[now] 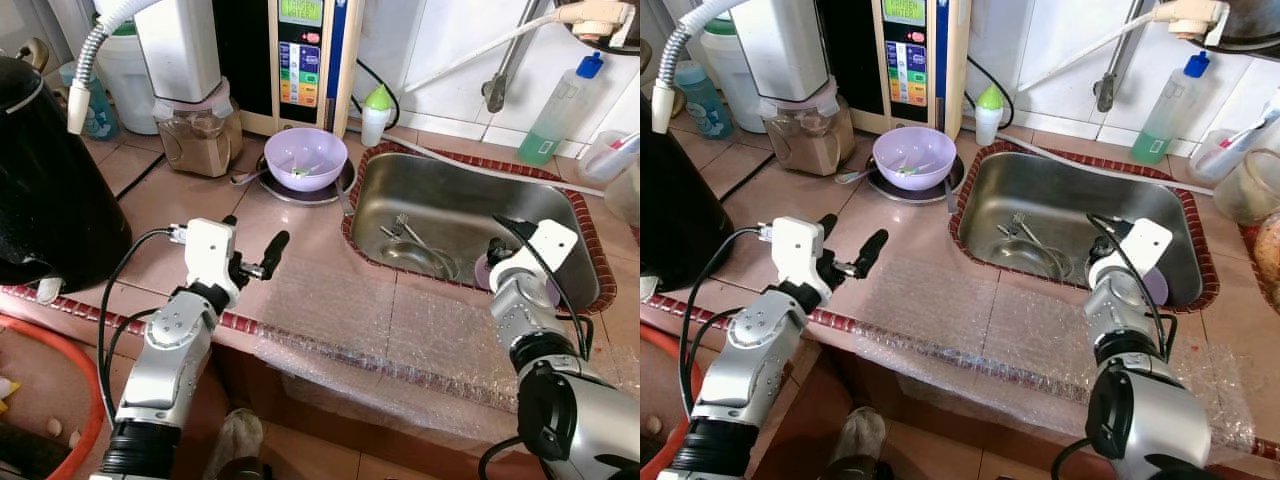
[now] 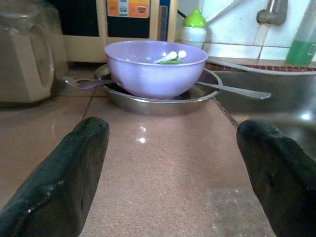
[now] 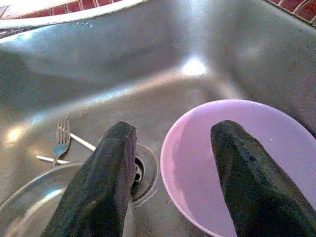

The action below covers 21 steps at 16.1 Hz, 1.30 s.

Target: Kitchen organization

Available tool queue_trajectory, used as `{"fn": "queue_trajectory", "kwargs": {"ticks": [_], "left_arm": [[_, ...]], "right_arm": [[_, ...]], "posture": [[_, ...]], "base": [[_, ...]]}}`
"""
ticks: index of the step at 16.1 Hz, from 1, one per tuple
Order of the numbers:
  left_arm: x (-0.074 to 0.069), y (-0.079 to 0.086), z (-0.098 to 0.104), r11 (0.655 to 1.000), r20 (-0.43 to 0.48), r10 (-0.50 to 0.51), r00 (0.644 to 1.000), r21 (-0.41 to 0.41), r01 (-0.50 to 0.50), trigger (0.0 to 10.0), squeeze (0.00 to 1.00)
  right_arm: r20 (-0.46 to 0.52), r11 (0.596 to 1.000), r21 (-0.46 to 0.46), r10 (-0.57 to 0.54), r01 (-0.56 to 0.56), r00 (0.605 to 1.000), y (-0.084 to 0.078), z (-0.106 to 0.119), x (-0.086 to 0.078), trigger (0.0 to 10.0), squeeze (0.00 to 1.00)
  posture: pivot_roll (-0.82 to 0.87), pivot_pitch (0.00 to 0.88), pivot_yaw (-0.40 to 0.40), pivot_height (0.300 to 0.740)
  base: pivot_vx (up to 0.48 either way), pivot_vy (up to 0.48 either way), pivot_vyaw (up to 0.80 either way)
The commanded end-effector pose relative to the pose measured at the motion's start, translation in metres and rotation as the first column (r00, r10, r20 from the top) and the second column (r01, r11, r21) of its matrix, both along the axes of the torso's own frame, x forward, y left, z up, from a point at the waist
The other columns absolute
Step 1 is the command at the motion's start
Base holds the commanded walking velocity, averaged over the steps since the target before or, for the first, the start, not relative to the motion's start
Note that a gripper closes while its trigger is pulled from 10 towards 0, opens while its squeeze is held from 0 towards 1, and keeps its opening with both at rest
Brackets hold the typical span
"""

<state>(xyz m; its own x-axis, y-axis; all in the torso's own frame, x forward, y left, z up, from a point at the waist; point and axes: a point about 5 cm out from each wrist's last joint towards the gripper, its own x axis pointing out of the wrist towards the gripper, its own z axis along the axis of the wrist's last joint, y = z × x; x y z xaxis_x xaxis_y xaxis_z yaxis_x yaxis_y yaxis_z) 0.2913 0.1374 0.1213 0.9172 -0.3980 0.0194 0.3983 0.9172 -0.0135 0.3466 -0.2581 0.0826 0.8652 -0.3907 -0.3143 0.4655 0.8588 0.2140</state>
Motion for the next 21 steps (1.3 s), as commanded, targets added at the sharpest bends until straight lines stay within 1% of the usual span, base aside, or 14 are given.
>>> {"fn": "queue_trajectory", "kwargs": {"ticks": [1,3,5,6,7,9,11,13,14,15,16,17,19,21], "left_arm": [[0.002,-0.004,0.000,0.999,-0.007,-0.028,1.000,0.026,0.029,10.0,1.00],[0.001,-0.006,-0.001,0.999,-0.009,-0.034,0.999,0.035,0.035,10.0,1.00],[0.003,-0.006,0.002,0.999,-0.007,-0.008,1.000,0.033,0.008,10.0,1.00],[0.004,-0.005,0.003,0.999,-0.010,0.008,1.000,0.033,-0.008,10.0,0.76],[0.006,-0.004,0.007,1.000,0.002,0.025,1.000,0.012,-0.025,10.0,0.00],[0.008,0.001,0.013,0.998,0.022,0.068,0.997,0.003,-0.068,10.0,0.00],[0.009,0.001,0.018,0.997,0.037,0.083,0.996,-0.009,-0.083,10.0,0.00],[0.006,0.002,0.030,0.994,0.071,0.108,0.992,-0.031,-0.106,10.0,0.00],[0.006,0.003,0.031,0.993,0.073,0.111,0.991,-0.035,-0.109,10.0,0.00],[0.005,0.003,0.032,0.993,0.075,0.113,0.991,-0.036,-0.110,10.0,0.00],[0.005,0.003,0.032,0.993,0.075,0.112,0.991,-0.037,-0.110,10.0,0.00],[0.004,0.003,0.033,0.993,0.073,0.111,0.991,-0.041,-0.108,10.0,0.00],[0.005,0.002,0.034,0.993,0.069,0.109,0.992,-0.043,-0.106,10.0,0.00],[0.008,0.001,0.036,0.993,0.072,0.111,0.991,-0.047,-0.107,10.0,0.00]], "right_arm": [[-0.028,0.999,-0.022,0.034,-0.035,0.999,0.000,-0.004,-0.002,10.0,1.00],[-0.025,0.998,-0.021,0.065,-0.066,0.998,0.003,-0.007,-0.003,10.0,1.00],[0.002,0.994,-0.013,0.111,-0.111,0.994,0.009,-0.010,-0.005,10.0,1.00],[0.019,0.987,-0.046,0.153,-0.152,0.988,0.013,-0.009,-0.005,10.0,1.00],[0.069,0.975,-0.080,0.214,-0.208,0.974,0.021,-0.005,-0.004,10.0,1.00],[0.116,0.932,-0.167,0.343,-0.322,0.932,0.040,-0.001,-0.007,10.0,1.00],[0.147,0.914,-0.183,0.389,-0.362,0.909,0.049,0.001,-0.014,10.0,1.00],[0.170,0.896,-0.168,0.438,-0.412,0.883,0.064,-0.002,-0.033,10.0,1.00],[0.168,0.891,-0.170,0.447,-0.421,0.878,0.068,-0.004,-0.039,10.0,0.95],[0.166,0.889,-0.171,0.452,-0.425,0.877,0.070,-0.005,-0.042,10.0,0.95],[0.164,0.889,-0.163,0.453,-0.429,0.876,0.073,-0.006,-0.046,10.0,0.79],[0.156,0.887,-0.154,0.457,-0.436,0.876,0.076,-0.007,-0.050,10.0,0.00],[0.144,0.883,-0.145,0.465,-0.446,0.874,0.081,-0.005,-0.054,10.0,0.00],[0.144,0.883,-0.144,0.465,-0.446,0.874,0.079,-0.002,-0.052,10.0,0.00]], "posture": [[0.05,0.000,0.007,0.740],[0.05,0.000,0.010,0.740],[0.05,0.000,0.009,0.740],[0.05,0.000,0.009,0.740],[0.05,0.000,0.007,0.740],[0.04,0.000,0.016,0.740],[0.03,0.000,0.023,0.740],[0.03,0.000,0.031,0.740],[0.02,0.000,0.033,0.740],[0.02,0.000,0.034,0.740],[0.02,0.000,0.036,0.740],[0.02,0.000,0.038,0.740],[0.02,0.000,0.040,0.740],[0.01,0.000,0.039,0.740]], "base": [[0.000,0.000,0.00],[0.000,0.000,0.00],[0.000,0.000,0.00],[0.000,0.000,0.00],[0.000,0.000,0.00],[0.000,0.000,0.00],[0.000,0.000,-0.30],[0.000,0.000,-0.63],[0.000,0.000,0.00],[0.000,0.000,0.00],[0.000,0.000,0.00],[0.000,0.000,0.00],[0.000,0.000,0.00],[0.000,0.000,0.00]]}}
